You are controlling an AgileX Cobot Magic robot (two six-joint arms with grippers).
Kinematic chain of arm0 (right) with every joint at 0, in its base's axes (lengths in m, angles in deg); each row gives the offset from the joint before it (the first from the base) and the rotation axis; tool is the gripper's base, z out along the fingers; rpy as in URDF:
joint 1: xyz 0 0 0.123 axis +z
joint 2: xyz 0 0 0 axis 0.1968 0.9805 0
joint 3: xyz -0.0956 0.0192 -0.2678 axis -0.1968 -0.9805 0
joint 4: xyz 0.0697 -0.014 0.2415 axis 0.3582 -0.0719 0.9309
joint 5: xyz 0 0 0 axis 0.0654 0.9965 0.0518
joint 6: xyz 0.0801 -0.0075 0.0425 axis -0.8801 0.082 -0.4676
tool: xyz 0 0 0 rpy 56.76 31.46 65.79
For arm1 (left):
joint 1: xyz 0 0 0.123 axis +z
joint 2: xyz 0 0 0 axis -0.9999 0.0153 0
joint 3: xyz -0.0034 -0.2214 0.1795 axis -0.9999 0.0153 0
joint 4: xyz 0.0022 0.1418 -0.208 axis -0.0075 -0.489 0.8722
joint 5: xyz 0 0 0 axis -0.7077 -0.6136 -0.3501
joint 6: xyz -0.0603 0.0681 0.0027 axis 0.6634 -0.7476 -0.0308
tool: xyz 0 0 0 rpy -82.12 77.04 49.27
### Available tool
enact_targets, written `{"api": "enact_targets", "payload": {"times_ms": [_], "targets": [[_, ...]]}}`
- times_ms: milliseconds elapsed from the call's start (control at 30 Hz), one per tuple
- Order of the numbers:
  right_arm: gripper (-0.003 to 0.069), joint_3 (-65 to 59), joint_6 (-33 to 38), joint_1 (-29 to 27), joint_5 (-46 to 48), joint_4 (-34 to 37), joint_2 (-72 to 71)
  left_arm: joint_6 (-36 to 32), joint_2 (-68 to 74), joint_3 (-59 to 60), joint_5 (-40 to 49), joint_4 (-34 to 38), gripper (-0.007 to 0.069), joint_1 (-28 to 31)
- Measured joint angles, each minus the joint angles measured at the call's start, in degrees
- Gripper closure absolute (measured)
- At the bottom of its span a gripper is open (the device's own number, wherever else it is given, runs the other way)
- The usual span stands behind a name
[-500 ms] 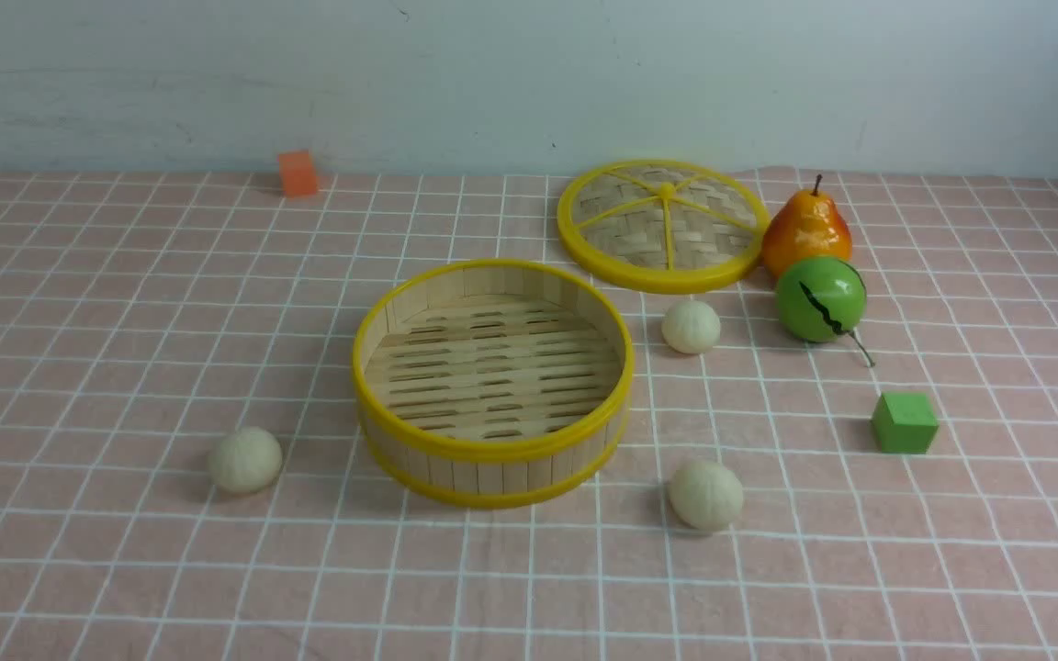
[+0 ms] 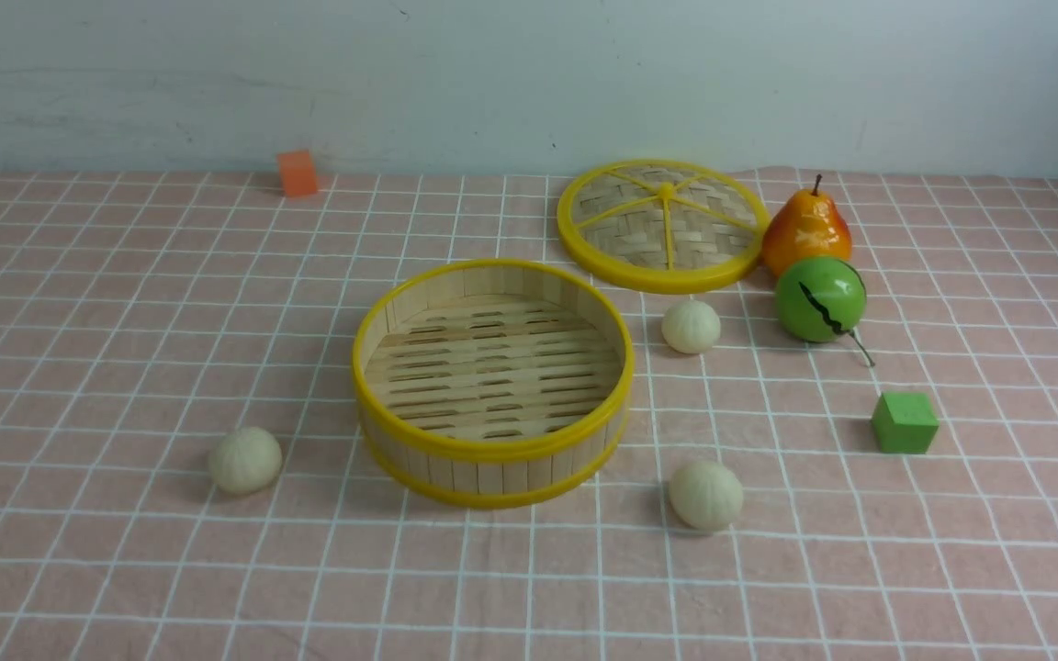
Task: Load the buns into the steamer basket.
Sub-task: Use the left arm to grab a steamed stuffed bun
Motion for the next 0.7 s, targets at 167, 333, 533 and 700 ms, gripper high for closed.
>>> {"api": "enact_targets", "payload": {"times_ms": [167,333,533,700], "targets": [[0.042,0.0,0.0,0.0,0.0,0.0,0.0,0.0,0.0,0.0,0.0,-0.9,0.0638,0.0],[0.042,0.0,0.0,0.0,0.0,0.0,0.0,0.0,0.0,0.0,-0.4,-1.3,0.0638,0.0],[0.042,0.0,0.0,0.0,0.0,-1.1,0.0,0.0,0.0,0.0,-0.4,-1.3,0.0638,0.0],[0.042,0.0,0.0,0.0,-0.5,-2.6,0.0,0.0,0.0,0.0,-4.0,-1.3,0.0638,0.0]]}}
